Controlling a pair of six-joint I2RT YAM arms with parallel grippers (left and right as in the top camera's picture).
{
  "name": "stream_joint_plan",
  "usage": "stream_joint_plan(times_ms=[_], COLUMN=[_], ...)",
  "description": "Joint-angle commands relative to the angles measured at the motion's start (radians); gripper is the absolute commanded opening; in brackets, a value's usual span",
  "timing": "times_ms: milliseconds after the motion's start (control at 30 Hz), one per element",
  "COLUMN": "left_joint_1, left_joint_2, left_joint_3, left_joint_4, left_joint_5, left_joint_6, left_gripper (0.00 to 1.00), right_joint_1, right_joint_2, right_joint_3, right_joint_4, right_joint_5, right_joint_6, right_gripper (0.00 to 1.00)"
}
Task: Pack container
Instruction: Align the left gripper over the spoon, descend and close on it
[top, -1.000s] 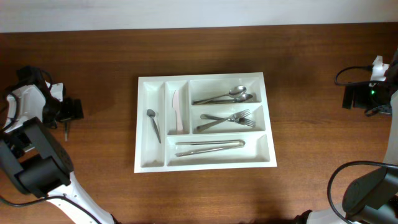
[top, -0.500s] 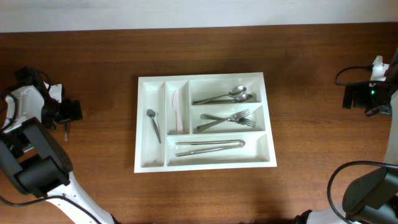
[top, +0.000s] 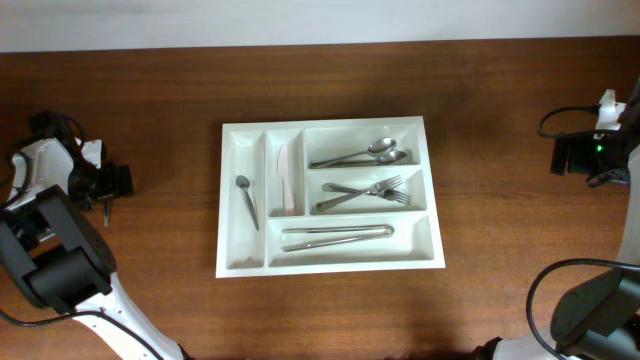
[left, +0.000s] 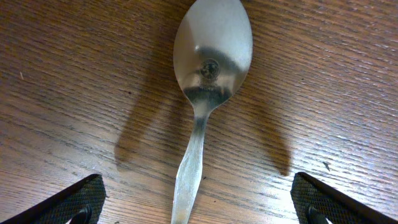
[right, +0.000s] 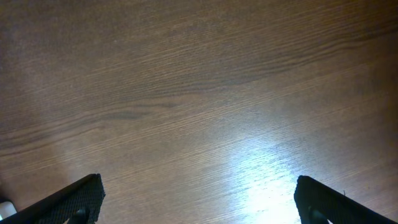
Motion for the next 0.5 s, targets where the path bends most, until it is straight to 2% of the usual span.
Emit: stream_joint_plan(times_ms=[0, 467], left_joint_1=[0.003, 0.003], left_joint_2=[0.011, 0.011], left_joint_3=[-0.006, -0.006], left_joint_4=[0.006, 0.021], left_joint_5=[-0.013, -0.010], left_joint_6=[0.024, 0.042], left_gripper=[0.97, 0.97], right_joint_1=[-0.002, -0.002], right_joint_2=[0.002, 0.002], right_joint_3=[-0.007, -0.007], right_joint_4=[0.001, 0.001], right_joint_5=[-0.006, -0.006], right_joint_6=[0.008, 0.008], right_gripper=[0.99, 0.99])
